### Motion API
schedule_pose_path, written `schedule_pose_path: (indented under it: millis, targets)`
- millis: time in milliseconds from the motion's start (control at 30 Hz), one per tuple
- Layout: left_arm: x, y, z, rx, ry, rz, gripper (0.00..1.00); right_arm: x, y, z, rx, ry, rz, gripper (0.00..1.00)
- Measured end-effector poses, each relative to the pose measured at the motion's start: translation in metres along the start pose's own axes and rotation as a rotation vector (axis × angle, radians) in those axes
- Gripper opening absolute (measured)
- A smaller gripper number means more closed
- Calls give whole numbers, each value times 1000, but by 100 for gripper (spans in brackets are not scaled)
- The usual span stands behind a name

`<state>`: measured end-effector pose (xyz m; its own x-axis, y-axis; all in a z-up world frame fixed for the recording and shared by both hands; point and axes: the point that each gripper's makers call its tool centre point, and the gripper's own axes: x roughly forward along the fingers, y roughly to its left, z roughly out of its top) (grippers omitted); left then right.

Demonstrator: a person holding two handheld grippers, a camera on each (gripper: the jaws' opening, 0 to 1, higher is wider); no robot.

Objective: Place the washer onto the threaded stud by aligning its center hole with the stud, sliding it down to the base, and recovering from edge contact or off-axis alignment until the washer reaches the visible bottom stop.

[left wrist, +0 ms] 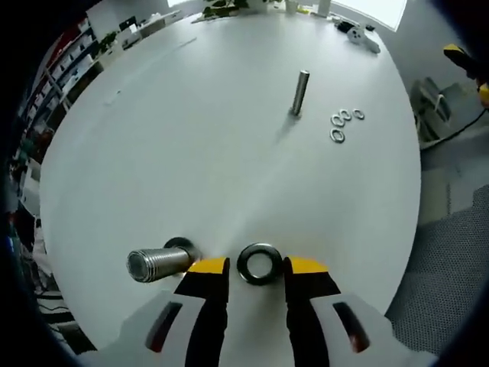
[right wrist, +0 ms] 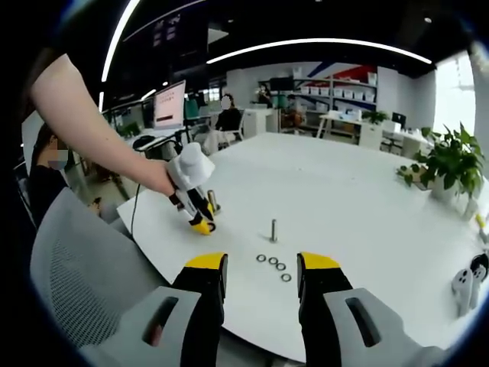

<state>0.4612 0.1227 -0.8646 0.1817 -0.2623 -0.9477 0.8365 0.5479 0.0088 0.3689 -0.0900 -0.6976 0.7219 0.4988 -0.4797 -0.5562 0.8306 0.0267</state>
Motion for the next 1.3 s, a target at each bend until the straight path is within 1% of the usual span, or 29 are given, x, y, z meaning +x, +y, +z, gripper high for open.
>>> schedule_pose_path:
  millis: [167, 300, 433, 633, 767, 800, 1033, 1167, 1300]
  targets:
    - [1, -3, 1, 57, 26, -15, 22, 0, 0, 0, -1, 1, -2, 39]
    - [1, -3, 0, 55, 38, -24, 22, 0, 0, -1, -2, 3, -2, 39]
    - [1, -6, -3, 86, 66, -34, 23, 0, 0, -1, -2, 1, -1, 39]
    - [0, -5, -4, 83, 66, -30, 23, 0, 1, -1, -6, 4, 6, 39]
    - [1, -5, -4, 88, 80, -35, 23, 1, 2, -1, -8, 6, 8, 39]
    - [1, -3, -4, 90, 83, -28, 21, 1, 2, -1, -9, 8, 9, 39]
    - [0, -5, -4, 78, 111, -14, 21, 1, 3, -2, -10, 10, 14, 39]
    - [0, -6, -5, 77, 102, -17, 20, 2, 4, -3, -13, 17, 17, 38]
    - [0, -5, -6, 56, 79, -16, 20, 2, 4, -3, -15, 19, 18, 38]
